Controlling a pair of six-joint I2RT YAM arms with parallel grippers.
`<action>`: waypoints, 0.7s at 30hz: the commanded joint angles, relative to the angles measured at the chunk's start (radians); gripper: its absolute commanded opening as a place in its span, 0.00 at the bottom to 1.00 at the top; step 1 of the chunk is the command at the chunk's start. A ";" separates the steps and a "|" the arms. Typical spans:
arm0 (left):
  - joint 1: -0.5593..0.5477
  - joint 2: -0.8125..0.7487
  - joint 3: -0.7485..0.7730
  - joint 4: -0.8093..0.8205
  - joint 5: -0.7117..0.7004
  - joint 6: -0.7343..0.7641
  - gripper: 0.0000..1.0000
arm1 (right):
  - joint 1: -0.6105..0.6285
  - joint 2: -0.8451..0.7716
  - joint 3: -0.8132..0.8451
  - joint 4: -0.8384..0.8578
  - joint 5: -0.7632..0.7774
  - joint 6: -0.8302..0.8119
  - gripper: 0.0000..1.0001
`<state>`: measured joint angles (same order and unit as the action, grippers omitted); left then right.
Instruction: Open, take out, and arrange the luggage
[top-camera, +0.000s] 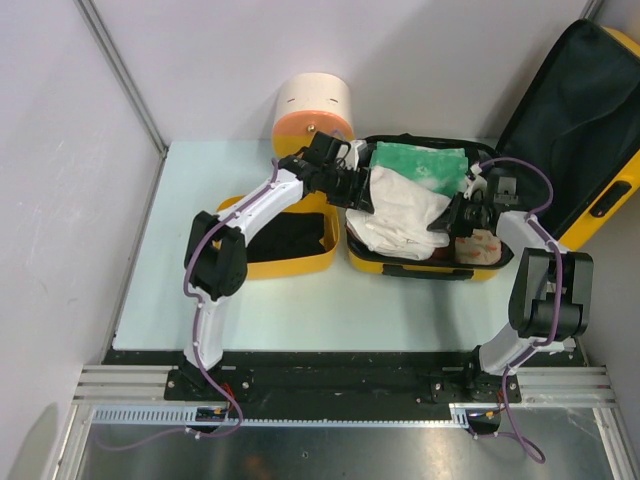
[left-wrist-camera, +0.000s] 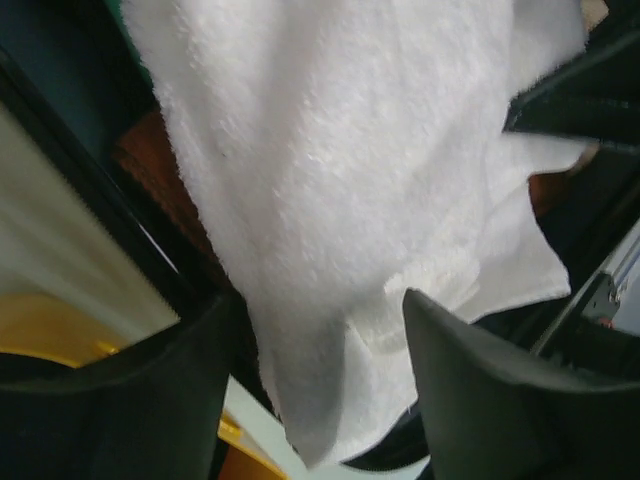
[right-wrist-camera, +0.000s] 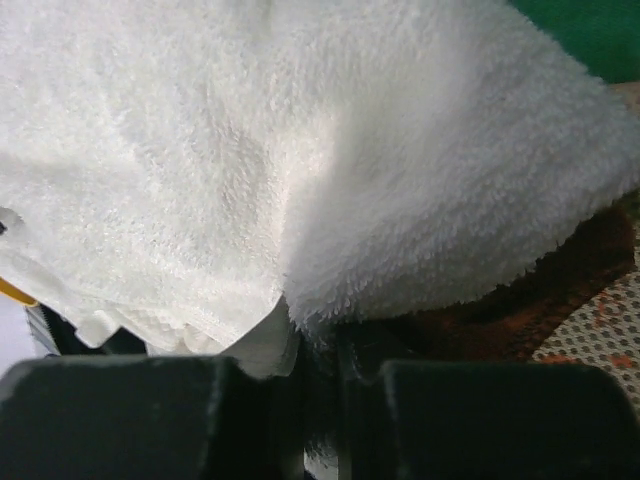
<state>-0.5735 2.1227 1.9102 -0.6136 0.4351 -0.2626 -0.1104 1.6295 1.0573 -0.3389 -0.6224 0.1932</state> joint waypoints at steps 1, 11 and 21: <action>0.040 -0.072 -0.026 -0.002 -0.039 0.014 0.76 | -0.003 -0.054 0.047 0.023 -0.100 0.041 0.00; 0.072 -0.145 0.007 -0.002 -0.058 0.122 0.77 | 0.009 -0.048 0.063 0.000 -0.073 0.034 0.00; 0.015 -0.103 -0.020 -0.015 -0.023 0.054 0.75 | 0.017 -0.039 0.070 0.015 -0.053 0.029 0.00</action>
<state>-0.5396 2.0266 1.8904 -0.6266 0.3737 -0.1825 -0.1089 1.5932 1.0794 -0.3470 -0.6628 0.2134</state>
